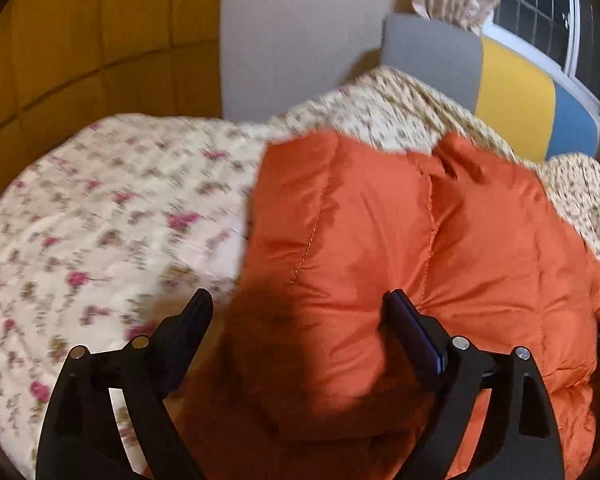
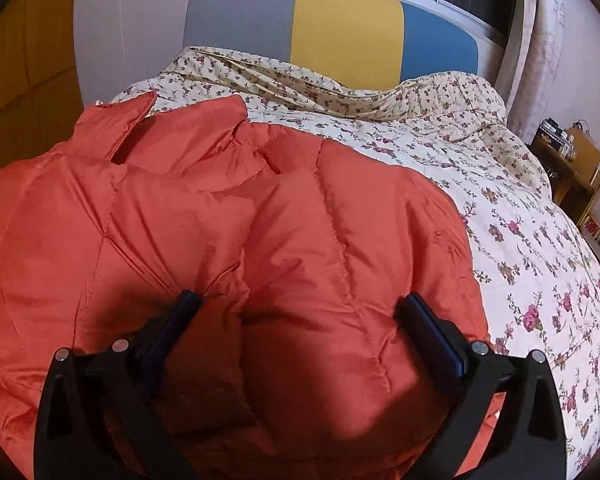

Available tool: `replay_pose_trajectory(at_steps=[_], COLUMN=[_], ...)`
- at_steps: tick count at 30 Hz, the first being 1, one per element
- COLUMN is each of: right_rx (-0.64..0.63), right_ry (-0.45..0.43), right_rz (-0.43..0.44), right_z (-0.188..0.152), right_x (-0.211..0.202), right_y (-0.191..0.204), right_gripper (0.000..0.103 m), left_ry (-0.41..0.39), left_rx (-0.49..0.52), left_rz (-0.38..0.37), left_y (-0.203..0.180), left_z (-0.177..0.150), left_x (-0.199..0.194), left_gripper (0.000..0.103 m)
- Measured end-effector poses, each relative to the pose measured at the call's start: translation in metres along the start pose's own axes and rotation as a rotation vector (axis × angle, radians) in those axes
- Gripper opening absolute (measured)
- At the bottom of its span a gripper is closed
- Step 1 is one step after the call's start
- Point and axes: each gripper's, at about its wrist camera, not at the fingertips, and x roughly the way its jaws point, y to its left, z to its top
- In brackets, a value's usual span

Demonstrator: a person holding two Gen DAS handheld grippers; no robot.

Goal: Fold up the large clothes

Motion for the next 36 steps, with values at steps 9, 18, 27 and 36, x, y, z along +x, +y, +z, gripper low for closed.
replay_pose_trajectory(at_steps=[9, 18, 27, 36], right_rx=[0.005, -0.153, -0.150, -0.163], right_ry=[-0.176, -0.135, -0.015, -0.044], right_rz=[0.059, 0.342, 0.365, 0.314], right_z=[0.008, 0.038, 0.022, 0.014], right_x=[-0.055, -0.051, 0.001, -0.004], right_y=[0.004, 0.081, 0.101, 0.104], right_gripper=[0.100, 0.087, 0.084, 0.087], left_ry=[-0.200, -0.065, 0.015, 0.030], left_rx=[0.141, 0.226, 0.165, 0.156], left_rz=[-0.076, -0.027, -0.075, -0.050], left_y=[-0.045, -0.052, -0.038, -0.037], left_z=[0.025, 0.027, 0.017, 0.011], left_x=[-0.035, 0.026, 0.059, 0.063], left_gripper=[0.089, 0.086, 0.091, 0.096])
